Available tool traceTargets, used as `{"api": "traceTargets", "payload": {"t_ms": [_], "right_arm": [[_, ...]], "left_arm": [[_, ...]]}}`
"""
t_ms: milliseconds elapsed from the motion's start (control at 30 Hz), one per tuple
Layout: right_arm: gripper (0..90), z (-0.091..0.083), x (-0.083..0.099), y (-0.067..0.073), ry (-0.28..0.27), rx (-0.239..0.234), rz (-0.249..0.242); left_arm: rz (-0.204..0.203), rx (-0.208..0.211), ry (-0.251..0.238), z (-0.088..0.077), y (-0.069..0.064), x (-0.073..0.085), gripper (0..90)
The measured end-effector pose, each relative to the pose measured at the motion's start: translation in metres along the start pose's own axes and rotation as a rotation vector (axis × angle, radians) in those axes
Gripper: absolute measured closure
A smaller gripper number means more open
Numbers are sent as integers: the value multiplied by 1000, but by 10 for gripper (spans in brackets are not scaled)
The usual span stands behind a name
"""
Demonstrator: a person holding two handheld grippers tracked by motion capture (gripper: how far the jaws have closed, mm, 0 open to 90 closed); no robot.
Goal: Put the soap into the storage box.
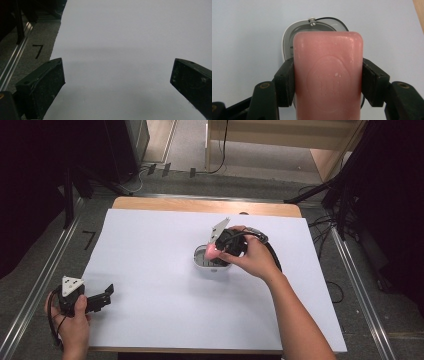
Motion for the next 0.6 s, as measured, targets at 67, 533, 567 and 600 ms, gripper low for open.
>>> {"api": "traceTargets", "payload": {"t_ms": [67, 533, 567, 600], "right_arm": [[385, 1, 0, -1, 2, 0, -2], [385, 12, -6, 1, 44, -9, -92], [385, 12, -6, 1, 44, -9, -92], [385, 12, -6, 1, 43, -4, -99]], "left_arm": [[0, 1, 1, 0, 0, 0, 0], [-2, 2, 5, 0, 1, 0, 0], [-2, 2, 5, 0, 1, 0, 0], [-4, 2, 5, 0, 1, 0, 0]]}}
Point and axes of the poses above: each handheld gripper's, and its own axes: z roughly forward along the jaws, x roughly out of its underside, y roughly to its left, the point moved 1 cm from there along z, roughly forward along the jaws
